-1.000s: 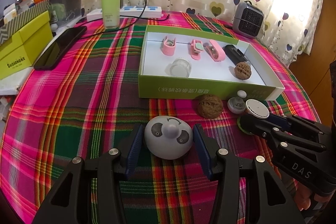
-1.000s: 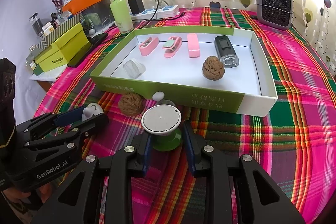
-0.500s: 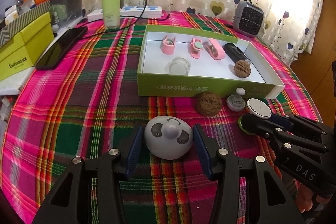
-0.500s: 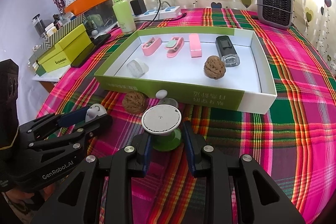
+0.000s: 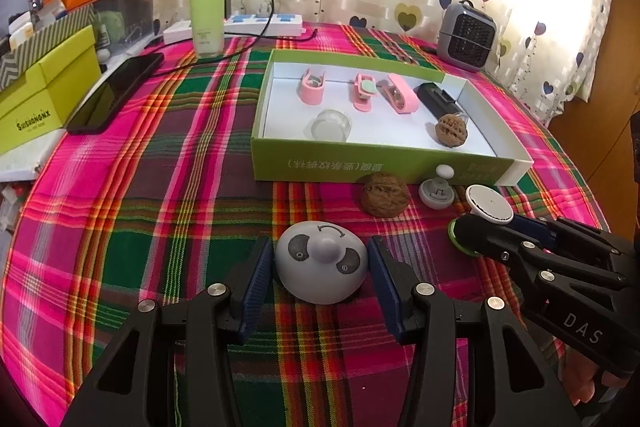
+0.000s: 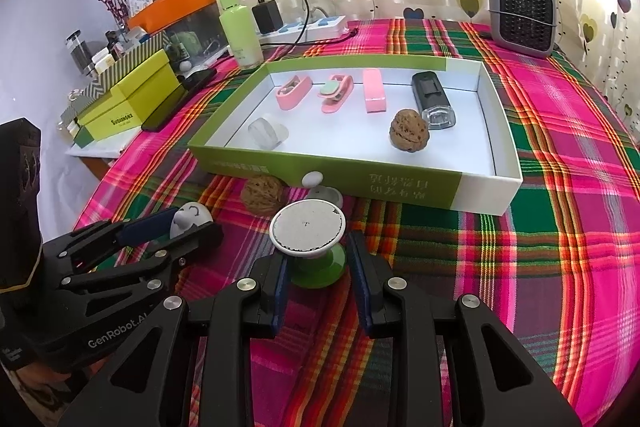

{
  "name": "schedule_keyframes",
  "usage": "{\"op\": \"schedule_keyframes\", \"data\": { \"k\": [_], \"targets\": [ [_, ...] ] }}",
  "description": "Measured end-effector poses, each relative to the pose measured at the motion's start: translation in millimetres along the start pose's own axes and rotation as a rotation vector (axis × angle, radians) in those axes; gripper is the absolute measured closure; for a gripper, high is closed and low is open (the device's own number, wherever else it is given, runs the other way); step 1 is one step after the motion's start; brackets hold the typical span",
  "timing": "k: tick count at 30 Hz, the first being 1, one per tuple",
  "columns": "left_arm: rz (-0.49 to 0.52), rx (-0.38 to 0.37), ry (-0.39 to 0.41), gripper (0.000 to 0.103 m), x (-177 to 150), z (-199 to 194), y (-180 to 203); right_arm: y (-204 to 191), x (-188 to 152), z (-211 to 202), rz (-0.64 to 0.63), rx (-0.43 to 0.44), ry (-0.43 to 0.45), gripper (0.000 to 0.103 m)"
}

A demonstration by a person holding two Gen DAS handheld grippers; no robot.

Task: Organize objects
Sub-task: 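Carry the white gadget and white-green container over into the white box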

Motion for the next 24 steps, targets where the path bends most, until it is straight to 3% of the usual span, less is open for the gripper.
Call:
{"op": "schedule_keyframes", "data": {
  "k": [24],
  "targets": [
    [0.010,-0.024,0.080,0.056,27,-28,13,-7,24,-25,-0.023,0.020,0.081,0.075]
  ]
}}
Point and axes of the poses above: each gripper's, at about its wrist camera, not at the fingertips, and z roughly the way its jaws point, y to its right, x to its top, the point moved 6 cm from there along z, roughly the way its jaws point, and after that the axes turned 2 degrees about x, right-handed, at the moved point
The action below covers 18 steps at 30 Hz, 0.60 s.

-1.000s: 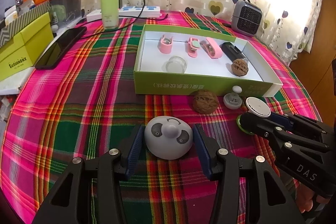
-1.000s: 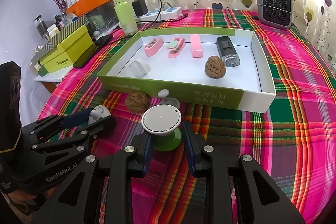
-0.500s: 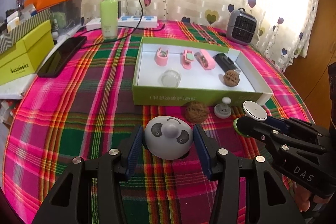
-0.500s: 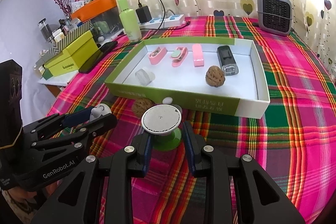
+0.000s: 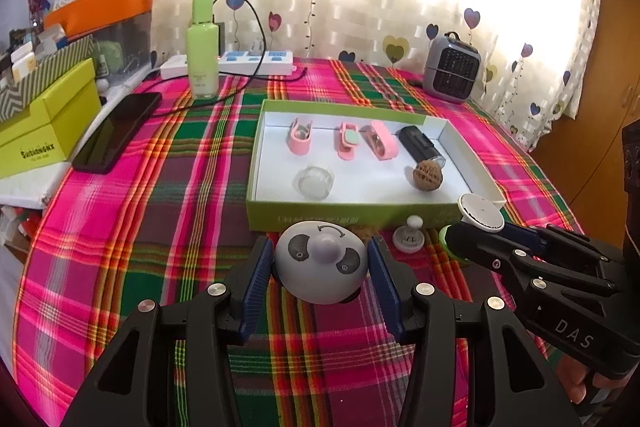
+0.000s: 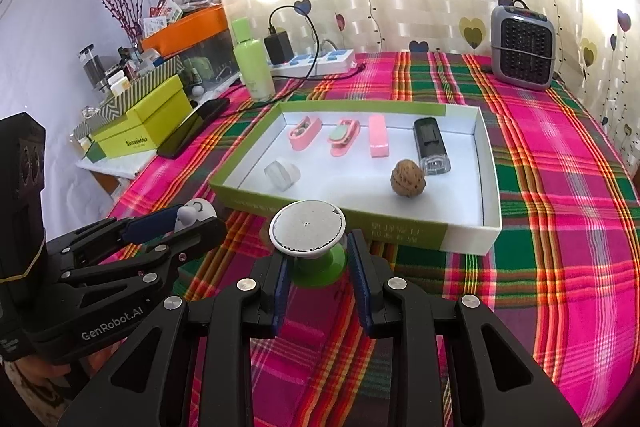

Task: Organize objects
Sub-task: 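Carry the white gadget and white-green container over into the white box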

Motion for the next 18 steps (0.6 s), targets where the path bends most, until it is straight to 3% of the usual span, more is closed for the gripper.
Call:
{"op": "schedule_keyframes", "data": {
  "k": [18],
  "targets": [
    [-0.017,-0.009,0.012,0.056,27,12,-5,9,24,8,0.002,-0.001,0.023,0.075]
  ]
}}
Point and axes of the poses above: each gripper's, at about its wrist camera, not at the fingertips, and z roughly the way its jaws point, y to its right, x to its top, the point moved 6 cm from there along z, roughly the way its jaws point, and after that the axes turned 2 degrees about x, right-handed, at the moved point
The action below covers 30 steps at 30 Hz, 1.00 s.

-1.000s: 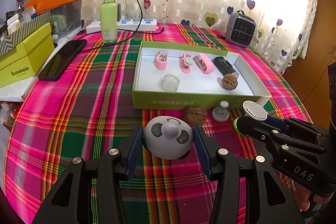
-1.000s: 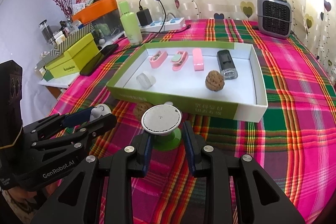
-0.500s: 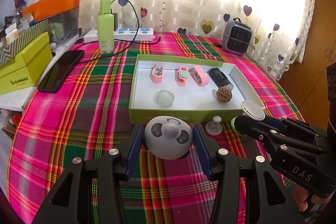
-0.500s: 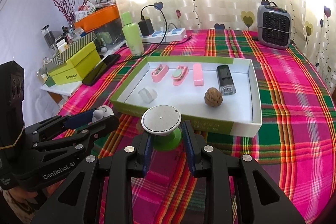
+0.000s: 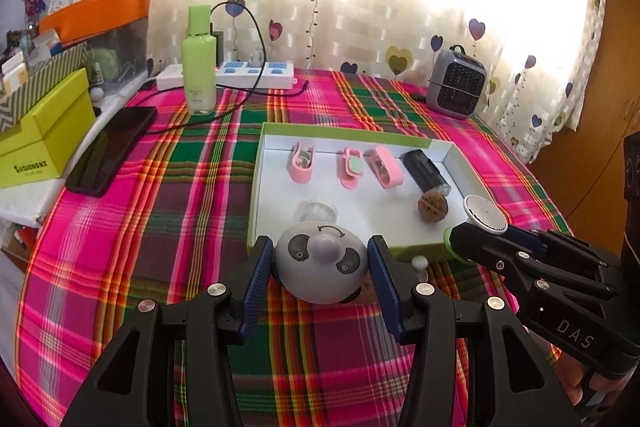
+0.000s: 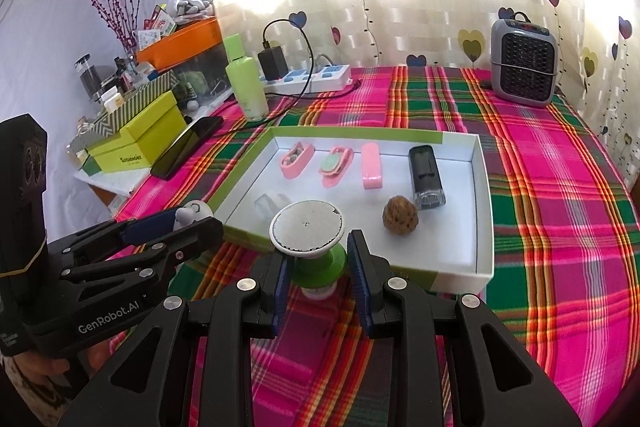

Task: Organize objects
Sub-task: 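Carry the white gadget and white-green container over into the white box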

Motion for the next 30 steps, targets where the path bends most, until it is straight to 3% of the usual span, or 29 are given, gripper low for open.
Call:
{"op": "schedule_keyframes", "data": {
  "k": [30],
  "targets": [
    [0.005,0.023,-0.043,0.056,42,66,-12,16,29,64,-0.014,-0.014,-0.066,0.075]
  ]
}}
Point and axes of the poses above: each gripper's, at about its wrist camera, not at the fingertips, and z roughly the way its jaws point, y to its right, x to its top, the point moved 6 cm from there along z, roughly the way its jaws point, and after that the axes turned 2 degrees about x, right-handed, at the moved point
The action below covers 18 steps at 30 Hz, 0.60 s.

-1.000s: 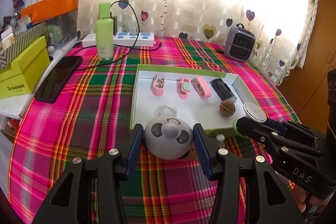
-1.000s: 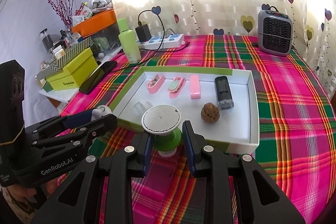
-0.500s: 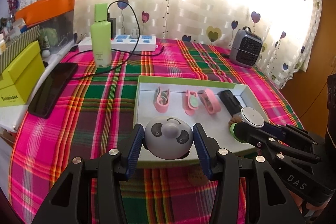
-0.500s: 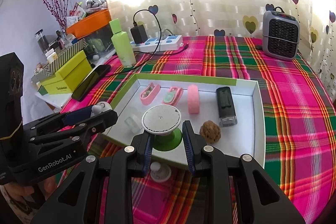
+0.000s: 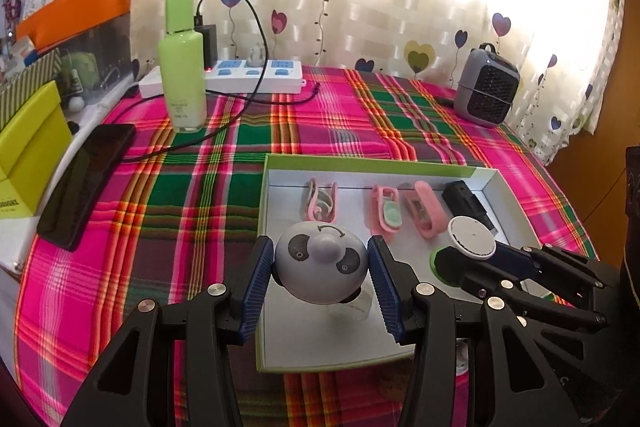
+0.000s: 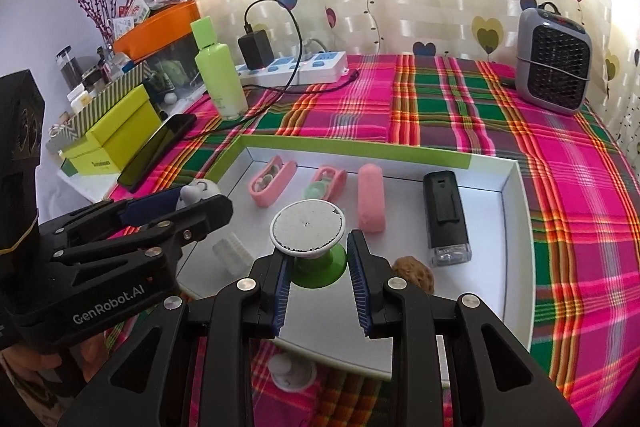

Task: Organize objects
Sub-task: 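Carry the white gadget and white-green container over into the white box, then lower both items onto the box floor and open both tools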

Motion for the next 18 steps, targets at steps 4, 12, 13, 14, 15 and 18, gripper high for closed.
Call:
{"op": "schedule_keyframes", "data": {
  "k": [4,12,13,14,15,18],
  "targets": [
    [-0.002,-0.002,-0.008,0.056,2,7,-1,0,1,6,-0.006,-0.002,-0.009,0.075],
    [0.003,0.003,-0.022,0.056,5,19,0,3,3,13,-0.002,-0.001,-0.018,0.075],
    [0.005,0.004,-0.021,0.056,6,20,1,4,2,14,-0.001,-0.003,-0.022,0.075],
    [0.007,0.007,-0.022,0.056,6,20,1,5,2,15,0.000,-0.005,-0.026,0.075],
    [0.008,0.008,-0.022,0.056,7,20,1,6,1,16,0.002,-0.008,-0.028,0.075],
    [0.015,0.007,-0.025,0.056,7,21,3,6,2,18,0.002,-0.010,-0.032,0.075]
  ]
}}
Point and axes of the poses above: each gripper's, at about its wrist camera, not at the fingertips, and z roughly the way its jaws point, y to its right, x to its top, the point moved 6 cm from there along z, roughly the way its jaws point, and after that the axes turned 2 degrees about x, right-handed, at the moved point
